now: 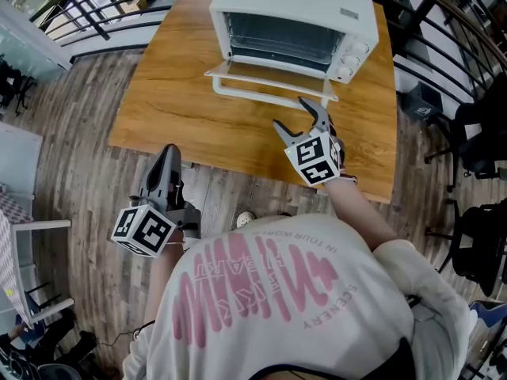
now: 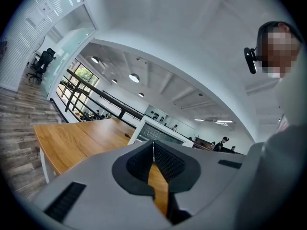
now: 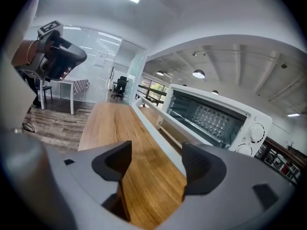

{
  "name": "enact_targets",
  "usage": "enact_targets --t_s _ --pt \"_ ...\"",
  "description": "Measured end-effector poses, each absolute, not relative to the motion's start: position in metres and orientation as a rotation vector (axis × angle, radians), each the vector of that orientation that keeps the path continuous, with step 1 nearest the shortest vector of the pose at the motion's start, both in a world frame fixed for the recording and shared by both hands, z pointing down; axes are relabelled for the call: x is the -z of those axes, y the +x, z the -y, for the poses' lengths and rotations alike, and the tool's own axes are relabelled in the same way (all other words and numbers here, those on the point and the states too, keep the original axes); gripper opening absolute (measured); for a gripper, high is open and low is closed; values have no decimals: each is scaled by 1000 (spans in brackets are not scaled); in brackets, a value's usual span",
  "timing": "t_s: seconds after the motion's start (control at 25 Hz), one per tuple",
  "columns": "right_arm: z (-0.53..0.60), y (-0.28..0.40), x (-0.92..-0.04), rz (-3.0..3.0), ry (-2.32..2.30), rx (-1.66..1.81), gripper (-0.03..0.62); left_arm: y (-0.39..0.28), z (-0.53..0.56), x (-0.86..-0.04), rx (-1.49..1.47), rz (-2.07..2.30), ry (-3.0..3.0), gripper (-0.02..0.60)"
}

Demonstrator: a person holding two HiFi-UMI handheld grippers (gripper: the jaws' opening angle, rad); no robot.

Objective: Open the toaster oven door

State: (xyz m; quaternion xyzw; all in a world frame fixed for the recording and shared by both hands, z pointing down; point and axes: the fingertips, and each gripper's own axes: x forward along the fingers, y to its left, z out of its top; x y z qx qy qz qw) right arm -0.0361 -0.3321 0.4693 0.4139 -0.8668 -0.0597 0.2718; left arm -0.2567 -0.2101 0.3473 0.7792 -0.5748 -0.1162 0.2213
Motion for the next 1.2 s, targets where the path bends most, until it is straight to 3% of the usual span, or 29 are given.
enact_targets --t_s 1.2 --pt "315 -45 -513 2343 1084 -23 345 -253 216 -356 291 1574 2146 21"
